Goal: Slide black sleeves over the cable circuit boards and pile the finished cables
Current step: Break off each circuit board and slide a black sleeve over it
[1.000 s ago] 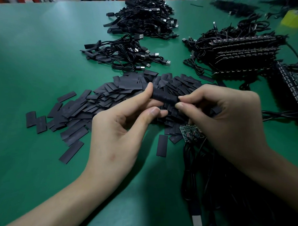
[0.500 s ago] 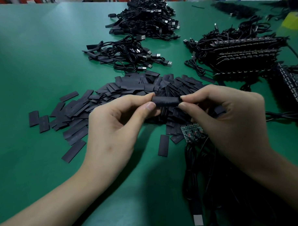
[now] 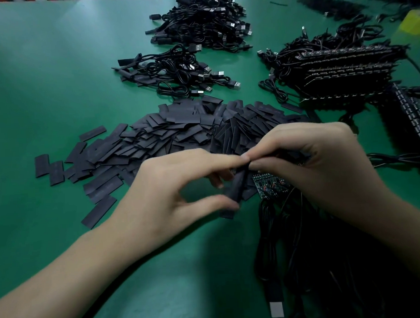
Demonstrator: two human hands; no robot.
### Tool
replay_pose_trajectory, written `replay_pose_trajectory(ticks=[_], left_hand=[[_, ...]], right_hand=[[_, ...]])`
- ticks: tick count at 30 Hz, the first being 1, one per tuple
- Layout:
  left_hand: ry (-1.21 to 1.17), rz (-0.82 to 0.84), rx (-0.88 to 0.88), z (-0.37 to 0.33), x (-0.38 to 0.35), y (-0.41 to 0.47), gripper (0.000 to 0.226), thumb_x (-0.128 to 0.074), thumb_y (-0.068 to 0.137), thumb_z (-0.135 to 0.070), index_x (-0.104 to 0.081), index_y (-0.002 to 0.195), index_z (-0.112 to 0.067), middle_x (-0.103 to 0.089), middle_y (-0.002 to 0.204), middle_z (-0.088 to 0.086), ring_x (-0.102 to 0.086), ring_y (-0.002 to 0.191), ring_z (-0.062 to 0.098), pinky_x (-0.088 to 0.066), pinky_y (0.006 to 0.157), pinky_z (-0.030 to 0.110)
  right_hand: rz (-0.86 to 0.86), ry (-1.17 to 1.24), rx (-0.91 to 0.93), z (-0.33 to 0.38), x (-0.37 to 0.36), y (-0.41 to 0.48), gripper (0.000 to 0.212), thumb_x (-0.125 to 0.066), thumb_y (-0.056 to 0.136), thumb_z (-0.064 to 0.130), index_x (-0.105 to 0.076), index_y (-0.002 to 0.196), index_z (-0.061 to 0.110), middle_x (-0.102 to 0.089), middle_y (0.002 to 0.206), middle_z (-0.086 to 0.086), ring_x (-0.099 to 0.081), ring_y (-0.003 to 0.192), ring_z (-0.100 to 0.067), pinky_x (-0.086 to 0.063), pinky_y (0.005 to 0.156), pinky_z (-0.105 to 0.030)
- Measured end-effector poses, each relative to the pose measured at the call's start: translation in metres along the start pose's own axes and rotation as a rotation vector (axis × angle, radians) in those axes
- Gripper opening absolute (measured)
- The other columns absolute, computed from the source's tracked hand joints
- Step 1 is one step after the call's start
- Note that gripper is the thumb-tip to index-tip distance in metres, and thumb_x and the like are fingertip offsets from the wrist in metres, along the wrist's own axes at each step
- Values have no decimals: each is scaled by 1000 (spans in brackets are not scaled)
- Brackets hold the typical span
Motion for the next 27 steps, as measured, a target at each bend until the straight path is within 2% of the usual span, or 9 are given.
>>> replay_pose_trajectory(ticks=[3, 9, 13, 19, 23, 27], left_hand=[[66, 21, -36, 0, 0, 0, 48, -84, 79, -35, -73, 122, -18, -71, 97, -5, -67, 87, 9, -53, 83, 27], [87, 78, -16, 3, -1, 0, 45, -82, 79, -43, -74, 117, -21, -67, 94, -9, -65, 88, 9, -54, 81, 33], [105, 120, -6, 7, -3, 1, 46, -82, 77, -49, -71, 113, -25, -62, 92, -14, -62, 89, 9, -53, 82, 38], [90, 163, 45, 9, -3, 0, 47, -82, 69, -59, -66, 106, -35, -55, 87, -18, -57, 88, 5, -50, 82, 36], [36, 87, 88, 13, -2, 0, 46, -87, 68, -53, -68, 103, -30, -62, 88, -16, -62, 88, 7, -45, 79, 19], [-137, -32, 165, 16, 3, 1, 41, -88, 70, -41, -75, 106, -25, -73, 90, -11, -71, 87, 12, -54, 82, 23]], right_hand=[[39, 15, -16, -1, 1, 0, 9, -80, 85, 19, -79, 92, 23, -75, 89, 15, -70, 85, -3, -52, 75, -22], [105, 0, -49, -4, -1, 1, 8, -81, 84, 20, -81, 91, 22, -73, 85, 18, -68, 81, 3, -45, 74, -11], [186, -18, -41, -6, -3, 2, 9, -81, 85, 20, -79, 92, 25, -72, 86, 18, -68, 83, 2, -47, 74, -13], [255, -12, -51, -6, -4, 2, 7, -80, 86, 21, -79, 92, 25, -70, 86, 20, -67, 84, 2, -46, 75, -14], [173, 30, -70, -4, -3, 2, 8, -80, 84, 21, -78, 90, 25, -74, 84, 16, -69, 82, -2, -51, 74, -20], [55, 179, -210, -7, 0, 1, 11, -80, 82, 24, -77, 86, 34, -74, 76, 14, -69, 71, -12, -53, 67, -33]])
Point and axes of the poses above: each hand's wrist, its own y-axis towards the middle knuckle, its own x-axis out of the back of the hand, z = x × y, the point moved 1 cm from there along y, towards the middle knuckle
